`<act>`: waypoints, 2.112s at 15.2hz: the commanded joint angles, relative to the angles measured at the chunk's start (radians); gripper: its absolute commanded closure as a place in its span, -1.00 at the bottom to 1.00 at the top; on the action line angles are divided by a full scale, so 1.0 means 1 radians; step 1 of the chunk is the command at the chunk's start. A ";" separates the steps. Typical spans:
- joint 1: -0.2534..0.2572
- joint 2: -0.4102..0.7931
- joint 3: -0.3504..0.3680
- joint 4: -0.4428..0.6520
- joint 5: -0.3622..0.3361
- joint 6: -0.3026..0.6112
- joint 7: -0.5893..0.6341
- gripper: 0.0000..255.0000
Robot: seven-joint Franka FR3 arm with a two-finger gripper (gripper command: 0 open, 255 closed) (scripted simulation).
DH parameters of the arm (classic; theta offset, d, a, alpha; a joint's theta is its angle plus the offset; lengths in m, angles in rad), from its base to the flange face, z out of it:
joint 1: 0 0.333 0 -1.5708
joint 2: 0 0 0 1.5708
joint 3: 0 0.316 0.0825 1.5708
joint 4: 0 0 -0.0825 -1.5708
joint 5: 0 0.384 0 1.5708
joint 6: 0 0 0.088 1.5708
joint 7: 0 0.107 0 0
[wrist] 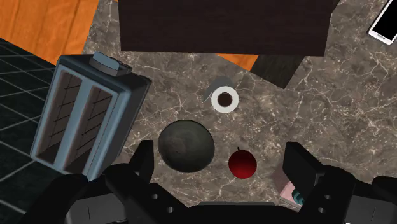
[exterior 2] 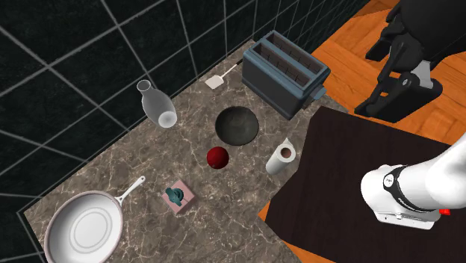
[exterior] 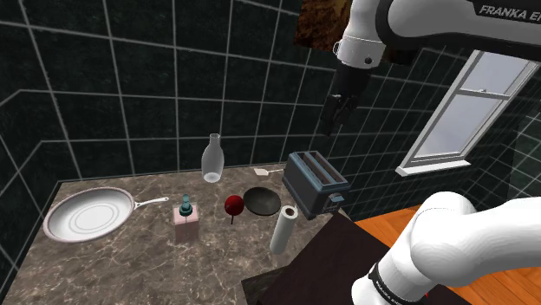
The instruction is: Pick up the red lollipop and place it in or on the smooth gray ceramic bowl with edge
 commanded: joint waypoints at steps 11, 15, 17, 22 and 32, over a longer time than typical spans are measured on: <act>0.034 0.223 0.079 -0.121 -0.064 0.352 -0.002 -1.00; 0.035 0.346 0.113 -0.133 -0.113 0.486 0.015 -1.00; 0.033 0.414 0.131 -0.130 -0.145 0.549 0.030 -1.00; 0.024 0.598 0.173 -0.098 -0.259 0.688 0.089 -1.00; 0.058 1.001 0.180 0.076 -0.600 0.843 0.278 -1.00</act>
